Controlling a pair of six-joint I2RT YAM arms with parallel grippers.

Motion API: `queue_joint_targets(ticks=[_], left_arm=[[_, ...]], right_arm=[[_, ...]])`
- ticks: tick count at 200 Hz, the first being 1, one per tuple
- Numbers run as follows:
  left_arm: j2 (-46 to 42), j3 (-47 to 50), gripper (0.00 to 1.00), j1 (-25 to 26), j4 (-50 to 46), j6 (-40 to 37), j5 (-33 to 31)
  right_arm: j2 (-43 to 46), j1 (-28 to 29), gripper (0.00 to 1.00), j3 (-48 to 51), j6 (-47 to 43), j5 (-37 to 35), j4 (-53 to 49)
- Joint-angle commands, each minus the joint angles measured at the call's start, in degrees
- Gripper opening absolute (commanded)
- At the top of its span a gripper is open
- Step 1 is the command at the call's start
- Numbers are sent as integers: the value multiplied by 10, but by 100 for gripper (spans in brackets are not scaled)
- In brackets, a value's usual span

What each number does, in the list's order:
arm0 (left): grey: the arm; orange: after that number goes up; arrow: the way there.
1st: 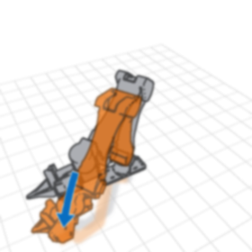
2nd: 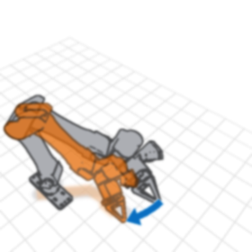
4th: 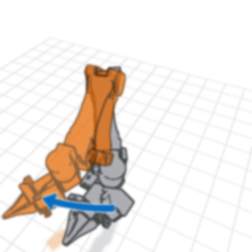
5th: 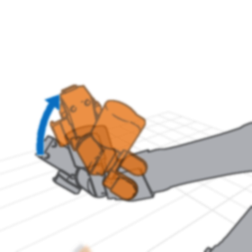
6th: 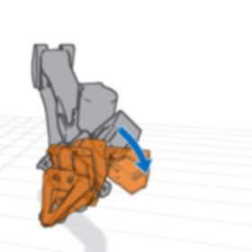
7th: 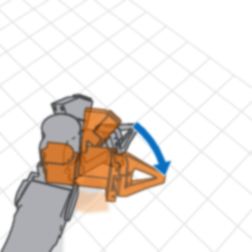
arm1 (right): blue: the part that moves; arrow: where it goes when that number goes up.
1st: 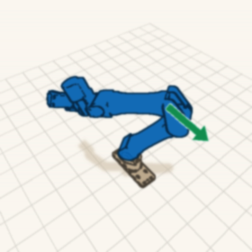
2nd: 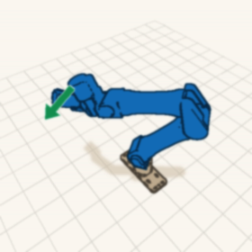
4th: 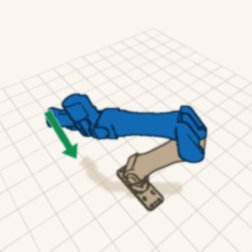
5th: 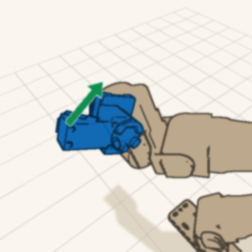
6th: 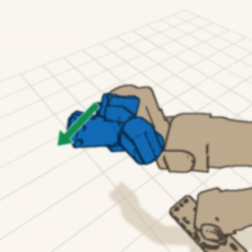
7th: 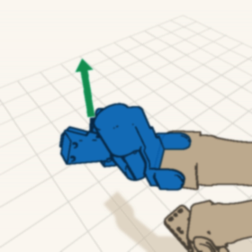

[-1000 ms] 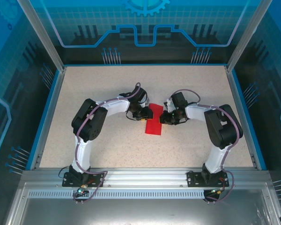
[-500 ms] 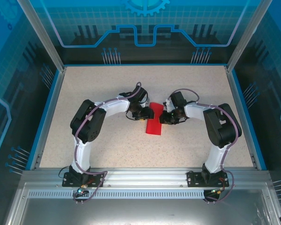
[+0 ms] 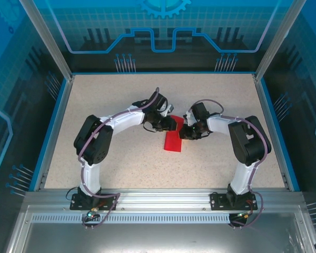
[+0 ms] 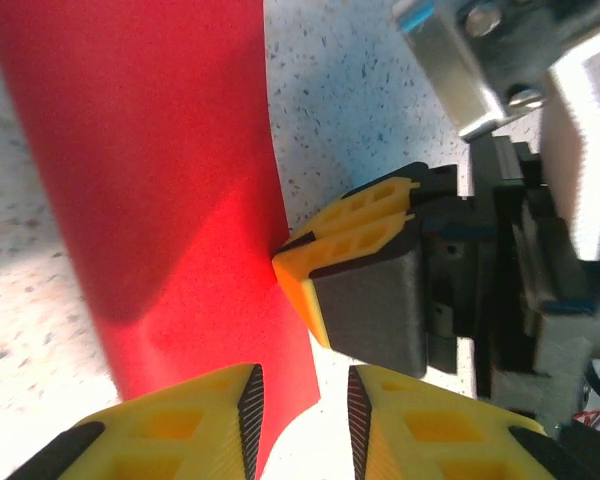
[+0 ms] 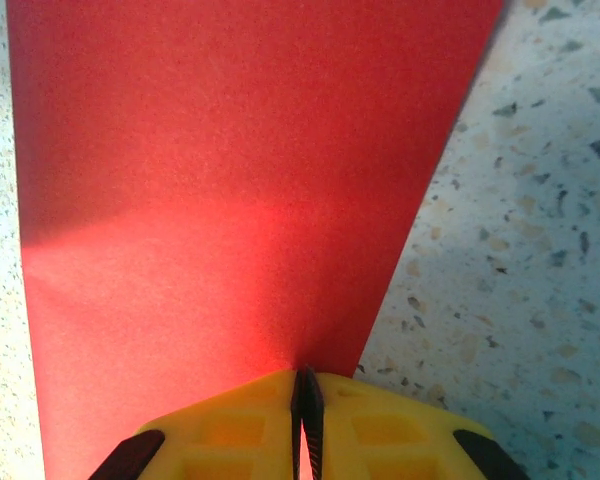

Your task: Fold a paper plane with a square sheet of paper (fold left side to right side)

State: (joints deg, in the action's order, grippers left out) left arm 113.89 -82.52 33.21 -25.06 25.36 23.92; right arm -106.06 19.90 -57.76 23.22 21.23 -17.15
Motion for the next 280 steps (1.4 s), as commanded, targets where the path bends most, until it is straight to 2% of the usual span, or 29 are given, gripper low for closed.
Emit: queue_joint_targets(ticks=[1, 48, 141, 219, 280], left_arm=[[33, -18, 31, 2, -3, 0, 27], [66, -8, 31, -6, 14, 5, 13], [70, 64, 31, -37, 45, 7, 12], [13, 110, 31, -63, 42, -4, 8], [-12, 84, 30, -41, 69, 5, 48]], right_arm=[[-28, 6, 14, 7, -12, -44, -46], [-30, 7, 14, 4, -14, -54, -55], [-41, 6, 13, -6, -26, -76, -81], [-45, 4, 13, -8, -30, -69, -83], [-42, 9, 13, -10, -28, -53, -76]])
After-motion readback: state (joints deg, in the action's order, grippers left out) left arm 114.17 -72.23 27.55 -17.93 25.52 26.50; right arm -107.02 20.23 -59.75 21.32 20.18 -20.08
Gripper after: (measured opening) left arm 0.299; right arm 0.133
